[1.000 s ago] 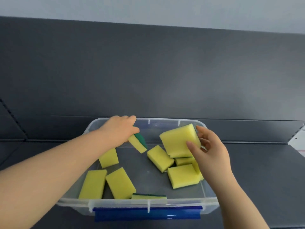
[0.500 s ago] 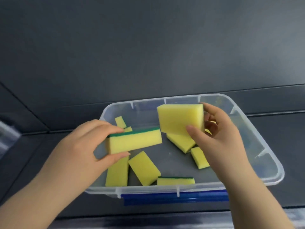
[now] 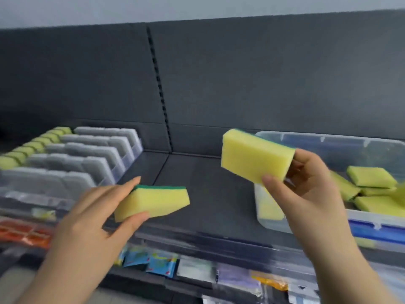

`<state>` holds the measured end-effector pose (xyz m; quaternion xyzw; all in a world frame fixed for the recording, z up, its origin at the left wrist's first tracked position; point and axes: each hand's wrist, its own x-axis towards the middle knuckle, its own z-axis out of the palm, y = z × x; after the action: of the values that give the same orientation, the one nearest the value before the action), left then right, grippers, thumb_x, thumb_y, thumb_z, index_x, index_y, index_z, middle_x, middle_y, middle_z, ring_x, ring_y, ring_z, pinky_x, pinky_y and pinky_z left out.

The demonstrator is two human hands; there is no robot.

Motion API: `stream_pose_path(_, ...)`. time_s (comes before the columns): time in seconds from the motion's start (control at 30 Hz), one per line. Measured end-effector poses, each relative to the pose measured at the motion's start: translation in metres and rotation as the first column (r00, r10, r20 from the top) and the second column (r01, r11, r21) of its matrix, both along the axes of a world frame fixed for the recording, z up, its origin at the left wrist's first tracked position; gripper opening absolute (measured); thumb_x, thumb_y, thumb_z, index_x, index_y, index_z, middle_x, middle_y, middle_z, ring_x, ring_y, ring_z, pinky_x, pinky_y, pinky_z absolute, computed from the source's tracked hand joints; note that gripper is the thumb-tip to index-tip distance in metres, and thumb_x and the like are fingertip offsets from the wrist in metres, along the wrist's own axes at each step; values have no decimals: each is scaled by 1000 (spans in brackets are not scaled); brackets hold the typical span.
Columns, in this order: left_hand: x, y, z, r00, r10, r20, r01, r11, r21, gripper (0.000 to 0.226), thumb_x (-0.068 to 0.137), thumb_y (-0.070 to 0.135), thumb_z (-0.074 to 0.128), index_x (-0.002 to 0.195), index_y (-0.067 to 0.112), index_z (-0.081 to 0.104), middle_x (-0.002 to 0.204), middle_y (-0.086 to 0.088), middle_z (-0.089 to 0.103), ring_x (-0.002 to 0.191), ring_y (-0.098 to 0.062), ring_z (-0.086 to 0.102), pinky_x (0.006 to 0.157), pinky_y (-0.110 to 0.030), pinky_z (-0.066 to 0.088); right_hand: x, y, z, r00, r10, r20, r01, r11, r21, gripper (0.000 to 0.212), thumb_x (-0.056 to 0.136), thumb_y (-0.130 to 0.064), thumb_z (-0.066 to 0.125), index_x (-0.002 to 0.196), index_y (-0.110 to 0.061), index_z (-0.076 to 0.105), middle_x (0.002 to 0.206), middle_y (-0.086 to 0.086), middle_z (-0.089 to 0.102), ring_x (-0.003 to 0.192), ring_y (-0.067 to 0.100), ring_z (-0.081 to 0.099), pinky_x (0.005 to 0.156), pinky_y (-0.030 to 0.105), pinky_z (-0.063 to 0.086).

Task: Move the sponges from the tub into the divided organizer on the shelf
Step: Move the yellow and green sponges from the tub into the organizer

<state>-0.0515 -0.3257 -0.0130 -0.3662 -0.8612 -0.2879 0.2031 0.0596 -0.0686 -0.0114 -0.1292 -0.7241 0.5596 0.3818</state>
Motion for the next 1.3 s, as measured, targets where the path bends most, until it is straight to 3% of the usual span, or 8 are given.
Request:
stream_pose_path(0.13,-5,-108,-15,981,186,48,-190,977,100,56,71,51,57,117,20,62,98,3,59,84,-5,51,79,-10,36,-44,-99,-10,980,194,35,-195,980,29,31,76,-12,68,97,-32,56,95,-11,67,88,5,64,73,16,49)
stream_pose_path(0.27,-7,-187,-25,947,318,45,-321,940,119,55,70,47,65,117,18,62,98,-1,62,84,-8,49,76,-21,42,-75,-179,-16,940,331,87,-337,939,70,34,74,-18,70,97,-39,56,95,-15,66,87,4,64,74,17,50)
stream_pose_path(0.43,-14,-251,-34,899,427,103,-439,881,176,52,72,42,67,120,25,59,98,21,53,87,-2,49,65,-20,42,-111,-245,-16,892,444,89,-449,891,61,38,76,-19,70,102,-41,54,101,-16,65,91,3,63,75,15,50)
stream_pose_path(0.53,-26,-275,-41,864,481,150,-502,844,187,53,71,40,62,122,27,58,99,17,55,89,-2,49,65,-21,40,-135,-273,-18,861,502,84,-507,861,46,50,78,-14,69,111,-44,47,101,-17,65,94,3,63,78,15,49)
stream_pose_path(0.73,-87,-297,-39,872,468,144,-485,865,124,53,75,36,58,124,16,57,104,16,49,95,6,40,74,-23,38,-206,-309,-21,852,513,105,-523,847,94,48,77,-20,69,112,-46,48,103,-16,63,96,6,62,78,21,52)
stream_pose_path(0.9,-159,-331,-28,872,482,81,-486,873,36,53,76,34,58,126,17,56,106,13,49,97,10,34,77,-5,36,-287,-336,-24,860,507,56,-509,847,149,46,75,-24,69,111,-45,49,106,-18,62,98,5,62,81,22,52)
stream_pose_path(1.2,-302,-386,-6,845,535,-7,-534,842,-71,51,73,23,66,120,5,59,106,-8,62,101,-12,45,89,-9,24,-436,-367,-4,893,437,103,-449,861,238,42,75,-39,64,112,-48,49,106,-22,61,97,3,62,80,30,54)
stream_pose_path(1.3,-330,-397,-15,850,526,-16,-526,848,-67,48,72,17,69,117,5,61,108,-10,62,101,-14,46,90,-13,26,-463,-381,-6,884,444,146,-467,837,285,40,75,-35,63,111,-50,49,104,-26,60,97,-1,60,79,21,53)
